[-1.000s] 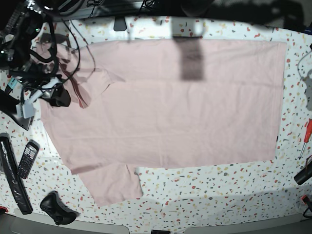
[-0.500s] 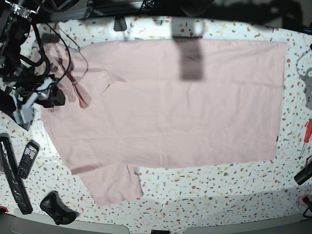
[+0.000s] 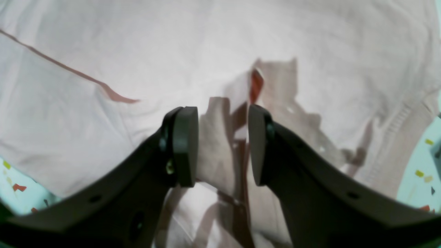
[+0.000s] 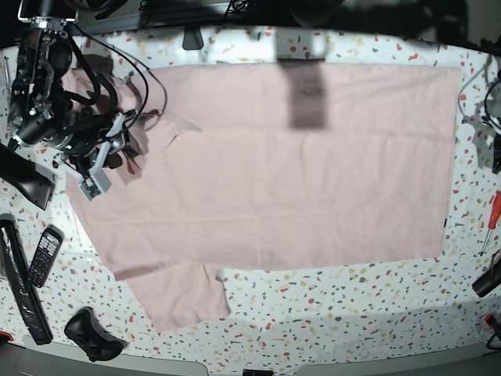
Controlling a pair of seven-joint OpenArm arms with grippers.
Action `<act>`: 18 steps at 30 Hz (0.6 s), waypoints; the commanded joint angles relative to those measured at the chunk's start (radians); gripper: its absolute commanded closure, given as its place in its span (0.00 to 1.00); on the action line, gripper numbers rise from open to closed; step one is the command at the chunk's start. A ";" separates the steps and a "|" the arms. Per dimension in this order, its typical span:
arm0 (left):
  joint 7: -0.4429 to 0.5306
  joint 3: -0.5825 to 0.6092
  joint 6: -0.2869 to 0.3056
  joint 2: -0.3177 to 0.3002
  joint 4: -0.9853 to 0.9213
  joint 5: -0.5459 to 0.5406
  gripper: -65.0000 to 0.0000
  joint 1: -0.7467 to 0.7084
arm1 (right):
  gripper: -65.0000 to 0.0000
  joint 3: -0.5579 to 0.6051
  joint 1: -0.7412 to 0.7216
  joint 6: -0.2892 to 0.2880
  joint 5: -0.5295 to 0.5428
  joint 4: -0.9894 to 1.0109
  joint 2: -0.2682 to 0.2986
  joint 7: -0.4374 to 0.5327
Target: Fold the T-shirt properly
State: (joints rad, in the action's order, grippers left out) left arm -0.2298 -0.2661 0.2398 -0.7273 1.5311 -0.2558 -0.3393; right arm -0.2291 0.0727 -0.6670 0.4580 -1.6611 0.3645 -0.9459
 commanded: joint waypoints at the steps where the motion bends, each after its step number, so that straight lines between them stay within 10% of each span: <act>1: 0.021 -0.014 -0.033 -0.008 0.011 0.001 0.60 0.019 | 0.65 -0.006 -0.014 -0.006 -0.009 -0.014 0.015 0.023; 9: 0.019 -0.014 -0.038 0.131 0.011 0.004 0.60 0.079 | 0.65 0.002 -0.014 -0.006 -0.014 0.037 0.016 0.028; 18: 0.030 -0.014 -0.038 0.151 0.011 0.004 0.60 0.079 | 0.65 0.021 -0.023 -0.006 -0.071 0.136 0.018 0.068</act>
State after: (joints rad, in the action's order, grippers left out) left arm -0.2276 -0.2680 0.2096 -0.5541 1.5291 -0.2546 -0.2710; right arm -0.2047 0.0639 -0.6674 0.3771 -1.5112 0.3664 -0.8940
